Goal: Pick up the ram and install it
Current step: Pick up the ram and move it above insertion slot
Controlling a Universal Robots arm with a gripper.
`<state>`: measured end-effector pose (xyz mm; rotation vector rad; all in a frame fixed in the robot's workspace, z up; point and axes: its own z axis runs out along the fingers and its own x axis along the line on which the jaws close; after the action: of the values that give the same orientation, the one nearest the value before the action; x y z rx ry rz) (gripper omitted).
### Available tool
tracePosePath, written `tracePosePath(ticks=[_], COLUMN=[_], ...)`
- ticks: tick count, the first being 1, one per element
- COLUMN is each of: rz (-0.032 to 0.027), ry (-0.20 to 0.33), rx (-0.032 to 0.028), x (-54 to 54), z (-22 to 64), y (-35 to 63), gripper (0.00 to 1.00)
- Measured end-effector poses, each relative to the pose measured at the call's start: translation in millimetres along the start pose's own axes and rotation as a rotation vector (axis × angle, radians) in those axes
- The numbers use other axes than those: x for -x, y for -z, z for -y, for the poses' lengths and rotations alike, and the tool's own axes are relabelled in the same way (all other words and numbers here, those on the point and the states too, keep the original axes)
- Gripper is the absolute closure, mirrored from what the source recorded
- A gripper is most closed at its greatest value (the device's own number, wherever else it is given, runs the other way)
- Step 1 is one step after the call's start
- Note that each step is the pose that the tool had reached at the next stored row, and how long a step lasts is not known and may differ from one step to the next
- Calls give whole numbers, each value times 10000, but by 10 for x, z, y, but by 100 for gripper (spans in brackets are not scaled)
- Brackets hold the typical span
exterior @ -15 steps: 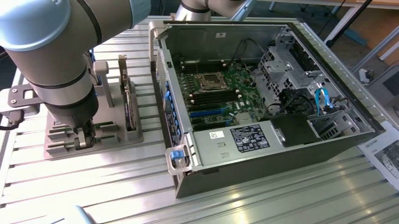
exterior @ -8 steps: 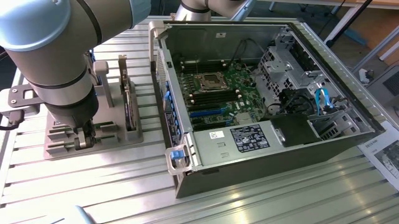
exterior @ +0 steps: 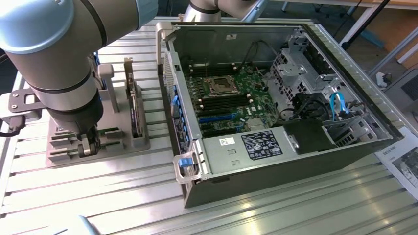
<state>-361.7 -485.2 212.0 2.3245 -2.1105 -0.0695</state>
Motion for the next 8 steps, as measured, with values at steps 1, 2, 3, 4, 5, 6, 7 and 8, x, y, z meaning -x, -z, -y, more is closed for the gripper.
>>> tracePosePath(ticks=[1,2,3,4,5,6,7,8], rz=[0,0,0,0,0,0,0,0], ry=[1,1,0,1,0,0,0,-5], rx=[0,0,1,1,1,1,0,1], x=[0,0,0,0,0,0,0,0], z=[0,0,0,0,0,0,0,0], y=[0,0,0,0,0,0,0,0], gripper=[85,85,85,85,85,85,85,85])
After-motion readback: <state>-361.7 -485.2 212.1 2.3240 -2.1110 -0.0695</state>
